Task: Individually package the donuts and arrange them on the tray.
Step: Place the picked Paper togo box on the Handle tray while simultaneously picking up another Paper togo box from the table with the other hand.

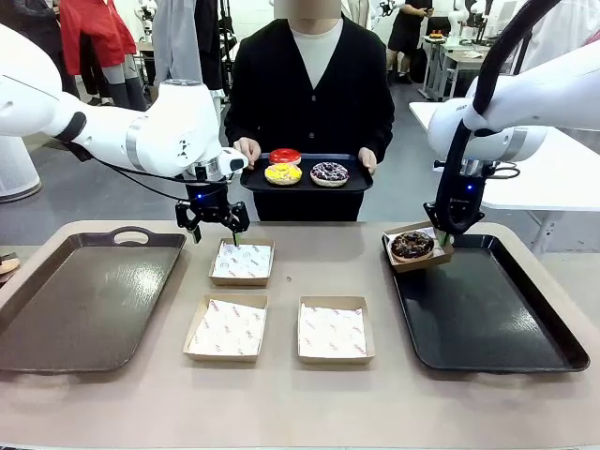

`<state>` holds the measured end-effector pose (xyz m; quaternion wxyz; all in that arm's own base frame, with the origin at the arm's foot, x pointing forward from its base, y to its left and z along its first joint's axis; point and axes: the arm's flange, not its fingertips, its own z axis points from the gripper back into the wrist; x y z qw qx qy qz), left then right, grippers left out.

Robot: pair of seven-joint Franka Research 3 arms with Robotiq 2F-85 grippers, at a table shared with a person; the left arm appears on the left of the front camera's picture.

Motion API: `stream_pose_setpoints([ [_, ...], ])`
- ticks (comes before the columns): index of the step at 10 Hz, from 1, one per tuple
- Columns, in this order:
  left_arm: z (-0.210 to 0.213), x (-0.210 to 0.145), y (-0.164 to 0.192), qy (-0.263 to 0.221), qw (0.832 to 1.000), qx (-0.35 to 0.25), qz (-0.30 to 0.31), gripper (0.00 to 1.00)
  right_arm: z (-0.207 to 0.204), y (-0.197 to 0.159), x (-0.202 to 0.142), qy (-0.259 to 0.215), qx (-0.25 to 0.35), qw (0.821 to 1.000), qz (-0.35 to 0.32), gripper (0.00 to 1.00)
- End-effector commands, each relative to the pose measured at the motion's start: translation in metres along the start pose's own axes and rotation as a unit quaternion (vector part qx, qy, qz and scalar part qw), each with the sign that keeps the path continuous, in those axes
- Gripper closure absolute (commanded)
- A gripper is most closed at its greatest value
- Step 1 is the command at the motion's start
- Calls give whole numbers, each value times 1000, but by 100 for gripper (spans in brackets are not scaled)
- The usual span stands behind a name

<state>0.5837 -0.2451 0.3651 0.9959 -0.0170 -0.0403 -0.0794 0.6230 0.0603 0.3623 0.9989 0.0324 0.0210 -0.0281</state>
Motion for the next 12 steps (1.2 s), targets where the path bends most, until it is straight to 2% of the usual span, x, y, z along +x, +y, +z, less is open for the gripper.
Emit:
stream_pose_setpoints([
  [1,1,5,1,-2,1000,-14,-12,0,-1,1,6,-11,-17,1000,5,98],
  [12,-35,-1,-1,10,1000,-13,-11,0,-3,-3,10,-7,-23,1000,-1,98],
])
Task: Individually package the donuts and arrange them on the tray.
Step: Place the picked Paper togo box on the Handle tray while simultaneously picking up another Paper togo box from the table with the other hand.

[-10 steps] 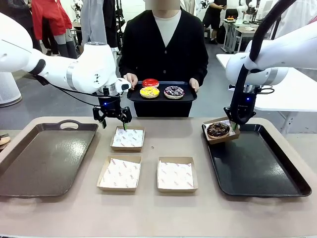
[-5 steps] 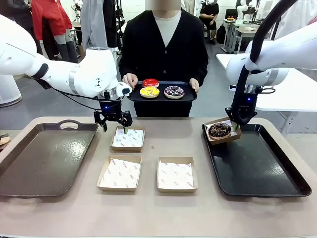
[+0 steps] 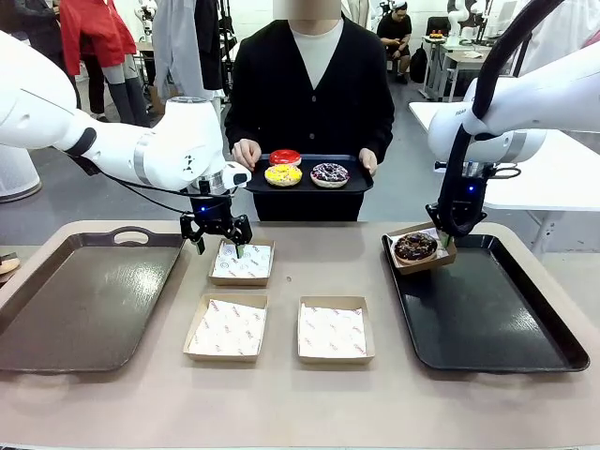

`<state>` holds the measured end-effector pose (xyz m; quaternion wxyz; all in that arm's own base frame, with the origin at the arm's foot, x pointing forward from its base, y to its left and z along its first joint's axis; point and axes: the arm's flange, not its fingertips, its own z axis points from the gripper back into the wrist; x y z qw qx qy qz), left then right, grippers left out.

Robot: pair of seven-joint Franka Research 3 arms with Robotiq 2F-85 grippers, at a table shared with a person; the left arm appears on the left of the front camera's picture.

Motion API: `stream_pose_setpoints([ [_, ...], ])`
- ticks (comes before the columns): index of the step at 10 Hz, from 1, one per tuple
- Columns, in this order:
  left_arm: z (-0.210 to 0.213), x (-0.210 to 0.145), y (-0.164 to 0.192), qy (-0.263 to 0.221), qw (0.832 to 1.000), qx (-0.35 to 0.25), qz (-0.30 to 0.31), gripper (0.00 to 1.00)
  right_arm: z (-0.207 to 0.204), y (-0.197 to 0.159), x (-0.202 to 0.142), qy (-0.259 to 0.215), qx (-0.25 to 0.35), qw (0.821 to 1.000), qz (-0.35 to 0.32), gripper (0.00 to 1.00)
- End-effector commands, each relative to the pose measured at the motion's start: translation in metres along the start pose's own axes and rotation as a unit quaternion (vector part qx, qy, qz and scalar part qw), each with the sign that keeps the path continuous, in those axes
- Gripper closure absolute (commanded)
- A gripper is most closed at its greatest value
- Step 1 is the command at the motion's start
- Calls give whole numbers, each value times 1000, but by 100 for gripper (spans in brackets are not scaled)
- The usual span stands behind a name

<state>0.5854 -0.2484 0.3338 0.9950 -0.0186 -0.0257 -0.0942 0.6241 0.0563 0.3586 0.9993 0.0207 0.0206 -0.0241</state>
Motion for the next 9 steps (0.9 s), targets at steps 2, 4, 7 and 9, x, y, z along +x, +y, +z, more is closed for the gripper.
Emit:
stream_pose_setpoints([
  [2,-5,1,2,-4,1000,-3,11,0,0,1,9,-6,-10,1000,-7,98],
  [4,-7,3,4,-5,1000,-2,21,0,-1,2,9,-6,-10,1000,-7,98],
  [7,-9,4,5,-6,999,-3,32,59,-1,2,9,-2,0,1000,0,88],
  [9,-8,5,6,-6,999,-9,38,100,-3,1,8,0,2,1000,4,29],
])
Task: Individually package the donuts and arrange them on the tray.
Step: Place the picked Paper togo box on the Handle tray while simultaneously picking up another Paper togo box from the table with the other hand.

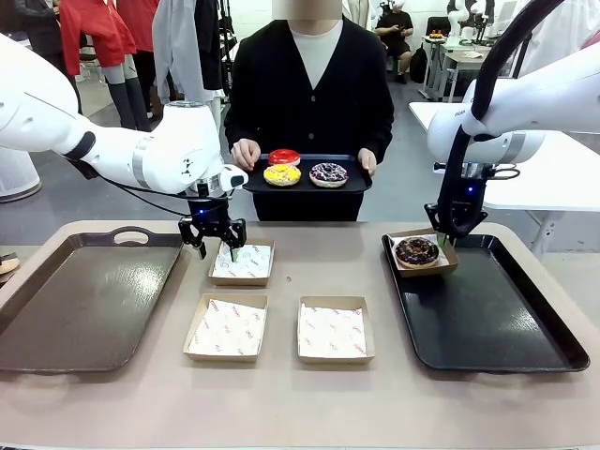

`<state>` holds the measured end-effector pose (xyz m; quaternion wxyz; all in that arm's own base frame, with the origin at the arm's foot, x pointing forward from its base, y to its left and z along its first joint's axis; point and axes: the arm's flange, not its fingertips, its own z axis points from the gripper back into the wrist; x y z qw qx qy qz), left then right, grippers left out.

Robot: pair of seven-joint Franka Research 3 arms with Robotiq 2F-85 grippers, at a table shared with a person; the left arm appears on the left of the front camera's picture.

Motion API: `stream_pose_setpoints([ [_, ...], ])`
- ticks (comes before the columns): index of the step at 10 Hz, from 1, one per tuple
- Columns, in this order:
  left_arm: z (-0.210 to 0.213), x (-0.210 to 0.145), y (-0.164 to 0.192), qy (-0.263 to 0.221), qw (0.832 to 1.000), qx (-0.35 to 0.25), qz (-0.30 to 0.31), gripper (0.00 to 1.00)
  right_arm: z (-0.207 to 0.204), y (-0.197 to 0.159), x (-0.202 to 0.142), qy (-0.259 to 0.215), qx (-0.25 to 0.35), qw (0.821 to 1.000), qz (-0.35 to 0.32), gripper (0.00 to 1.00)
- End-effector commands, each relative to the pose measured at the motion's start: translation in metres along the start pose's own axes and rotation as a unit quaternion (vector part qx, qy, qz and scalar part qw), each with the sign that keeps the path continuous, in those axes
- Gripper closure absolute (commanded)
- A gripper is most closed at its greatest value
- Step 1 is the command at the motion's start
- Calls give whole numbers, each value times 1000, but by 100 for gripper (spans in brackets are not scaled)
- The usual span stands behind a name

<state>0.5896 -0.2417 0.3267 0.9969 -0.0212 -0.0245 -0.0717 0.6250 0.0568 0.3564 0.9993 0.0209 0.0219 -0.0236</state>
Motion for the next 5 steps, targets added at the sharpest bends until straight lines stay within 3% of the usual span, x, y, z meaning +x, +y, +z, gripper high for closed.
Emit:
stream_pose_setpoints([
  [1,-2,2,-2,-6,1000,-6,19,65,-1,1,7,-3,2,1000,4,0],
  [2,-2,3,-1,-6,1000,-5,22,100,-1,1,7,-3,2,1000,3,0],
  [5,-2,3,0,-2,1000,-3,27,100,-2,0,6,-3,4,1000,2,0],
])
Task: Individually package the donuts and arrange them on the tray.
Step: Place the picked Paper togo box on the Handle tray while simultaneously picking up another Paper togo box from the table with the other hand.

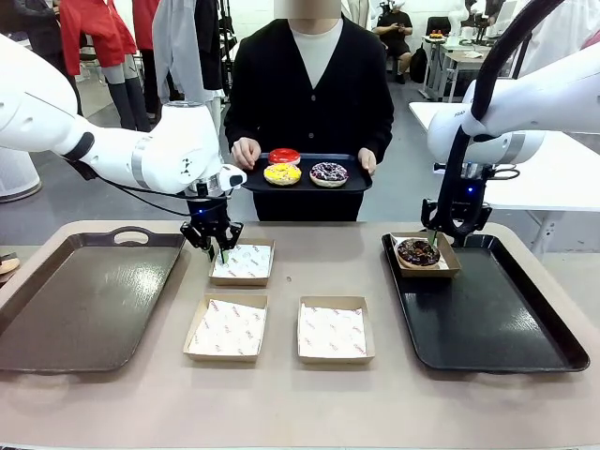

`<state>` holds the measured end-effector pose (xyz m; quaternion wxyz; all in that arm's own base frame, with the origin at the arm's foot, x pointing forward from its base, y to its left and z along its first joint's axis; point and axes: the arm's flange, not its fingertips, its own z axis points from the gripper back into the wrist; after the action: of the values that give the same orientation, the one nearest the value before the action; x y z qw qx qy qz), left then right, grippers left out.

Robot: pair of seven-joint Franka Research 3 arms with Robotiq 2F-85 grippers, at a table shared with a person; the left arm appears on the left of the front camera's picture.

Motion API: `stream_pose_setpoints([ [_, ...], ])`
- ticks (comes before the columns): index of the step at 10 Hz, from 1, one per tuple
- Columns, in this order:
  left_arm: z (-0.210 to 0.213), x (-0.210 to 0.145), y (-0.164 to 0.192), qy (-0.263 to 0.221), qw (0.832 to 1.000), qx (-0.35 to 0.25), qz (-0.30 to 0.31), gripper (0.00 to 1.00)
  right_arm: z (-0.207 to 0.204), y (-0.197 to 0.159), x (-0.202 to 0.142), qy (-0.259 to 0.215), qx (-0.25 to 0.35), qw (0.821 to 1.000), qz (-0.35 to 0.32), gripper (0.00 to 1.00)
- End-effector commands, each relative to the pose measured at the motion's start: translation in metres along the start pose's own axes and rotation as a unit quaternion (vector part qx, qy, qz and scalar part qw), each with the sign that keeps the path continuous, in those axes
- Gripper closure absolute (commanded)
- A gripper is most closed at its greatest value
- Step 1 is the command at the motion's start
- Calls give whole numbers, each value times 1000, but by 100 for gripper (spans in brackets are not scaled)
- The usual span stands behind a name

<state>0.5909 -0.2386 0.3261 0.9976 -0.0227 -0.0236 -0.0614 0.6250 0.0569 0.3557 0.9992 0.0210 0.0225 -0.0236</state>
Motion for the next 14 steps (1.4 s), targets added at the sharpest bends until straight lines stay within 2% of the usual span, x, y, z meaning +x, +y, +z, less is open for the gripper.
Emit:
stream_pose_setpoints([
  [1,-1,3,-3,-3,1000,0,18,100,-1,-1,6,-4,5,1000,1,0],
  [6,-1,4,-1,1,1000,2,21,100,-1,-4,4,-3,11,1000,-5,0],
  [8,4,0,-3,-6,999,26,21,100,0,-3,0,0,1,1000,-3,0],
  [9,0,1,1,-1,1000,1,5,100,0,-3,0,0,1,1000,-3,0],
  [12,1,0,0,-1,1000,3,6,99,0,-2,0,0,1,1000,-1,0],
  [14,29,-2,6,-9,1000,-11,3,99,21,-23,-18,4,104,994,18,0],
])
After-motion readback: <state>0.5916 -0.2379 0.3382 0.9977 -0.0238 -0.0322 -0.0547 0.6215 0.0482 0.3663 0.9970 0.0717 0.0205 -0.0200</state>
